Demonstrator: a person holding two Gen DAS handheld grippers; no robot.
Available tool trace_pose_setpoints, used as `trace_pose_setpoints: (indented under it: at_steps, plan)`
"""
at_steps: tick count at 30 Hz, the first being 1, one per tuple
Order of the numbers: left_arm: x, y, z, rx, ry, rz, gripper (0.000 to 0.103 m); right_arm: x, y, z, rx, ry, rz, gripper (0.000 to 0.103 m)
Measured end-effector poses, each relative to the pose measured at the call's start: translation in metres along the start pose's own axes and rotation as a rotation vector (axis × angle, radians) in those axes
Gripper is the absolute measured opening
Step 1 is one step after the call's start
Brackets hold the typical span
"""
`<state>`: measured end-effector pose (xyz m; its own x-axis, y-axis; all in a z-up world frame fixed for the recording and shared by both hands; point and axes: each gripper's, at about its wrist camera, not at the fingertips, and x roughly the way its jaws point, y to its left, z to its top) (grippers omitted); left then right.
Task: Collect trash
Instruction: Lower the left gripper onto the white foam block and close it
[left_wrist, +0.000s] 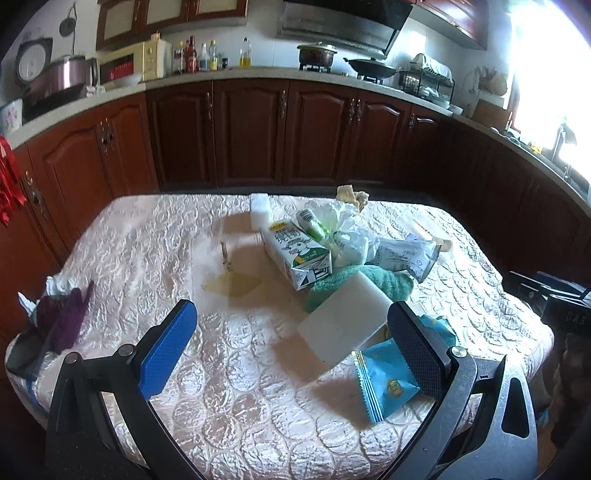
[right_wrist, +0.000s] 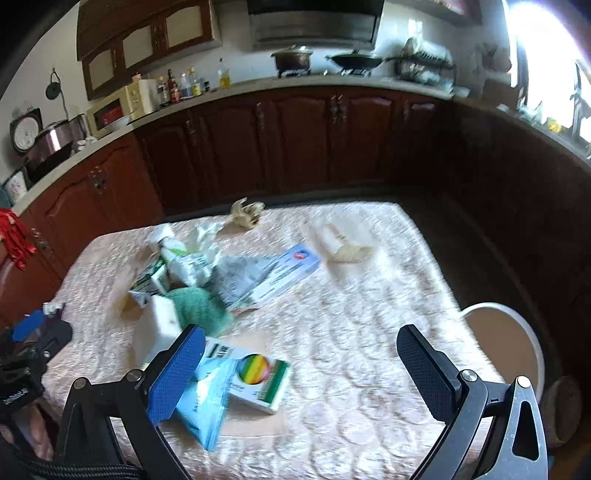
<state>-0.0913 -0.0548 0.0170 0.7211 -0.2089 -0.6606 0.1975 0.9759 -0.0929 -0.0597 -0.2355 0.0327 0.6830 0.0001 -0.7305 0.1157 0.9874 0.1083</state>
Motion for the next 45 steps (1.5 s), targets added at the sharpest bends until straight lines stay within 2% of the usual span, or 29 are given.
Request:
trace_pose_setpoints:
  at_steps: [2, 5, 13, 19, 22, 23, 24, 25, 27, 29, 32, 36, 38, 40, 43, 45]
  plan:
    - [0.004, 0.002, 0.003, -0.003, 0.009, -0.006, 0.103, 0.009, 0.001, 0.002, 0.015, 0.025, 0.048, 0.103]
    - [0.011, 0.004, 0.007, 0.007, 0.021, -0.020, 0.103, 0.017, 0.008, 0.006, 0.002, 0.031, 0.077, 0.102]
    - [0.050, -0.010, 0.008, 0.090, 0.114, -0.111, 0.103, 0.038, 0.009, 0.013, 0.004, 0.071, 0.091, 0.101]
    - [0.086, -0.033, 0.005, 0.188, 0.196, -0.169, 0.101, 0.051, 0.004, 0.017, 0.026, 0.099, 0.110, 0.101]
    - [0.100, -0.039, 0.005, 0.210, 0.237, -0.194, 0.084, 0.058, 0.006, 0.018, 0.022, 0.115, 0.118, 0.101]
    - [0.105, -0.041, 0.004, 0.214, 0.257, -0.206, 0.069, 0.060, 0.006, 0.018, 0.022, 0.119, 0.124, 0.101]
    - [0.107, -0.043, 0.003, 0.220, 0.267, -0.214, 0.060, 0.063, 0.007, 0.019, 0.025, 0.125, 0.132, 0.101]
    - [0.108, -0.043, 0.003, 0.225, 0.277, -0.223, 0.053, 0.066, 0.007, 0.019, 0.033, 0.133, 0.143, 0.101]
    - [0.107, -0.043, 0.002, 0.235, 0.265, -0.224, 0.048, 0.071, 0.007, 0.023, 0.051, 0.145, 0.169, 0.101]
    - [0.102, -0.039, 0.004, 0.226, 0.261, -0.234, 0.037, 0.073, 0.010, 0.026, 0.054, 0.141, 0.180, 0.101]
    - [0.094, -0.028, 0.008, 0.182, 0.260, -0.269, 0.029, 0.080, 0.014, 0.033, 0.062, 0.138, 0.202, 0.099]
    - [0.086, -0.020, 0.012, 0.169, 0.248, -0.260, 0.027, 0.109, 0.007, 0.040, 0.154, 0.197, 0.249, 0.082]
    - [0.081, -0.017, 0.012, 0.165, 0.230, -0.255, 0.023, 0.112, 0.005, 0.041, 0.189, 0.214, 0.273, 0.080]
    - [0.078, -0.016, 0.011, 0.176, 0.219, -0.235, 0.021, 0.105, 0.011, 0.043, 0.167, 0.189, 0.270, 0.080]
    - [0.078, -0.007, 0.011, 0.159, 0.236, -0.235, 0.021, 0.096, 0.023, 0.048, 0.094, 0.157, 0.231, 0.080]
    - [0.078, 0.001, 0.010, 0.140, 0.250, -0.240, 0.021, 0.091, 0.031, 0.053, 0.054, 0.146, 0.240, 0.080]
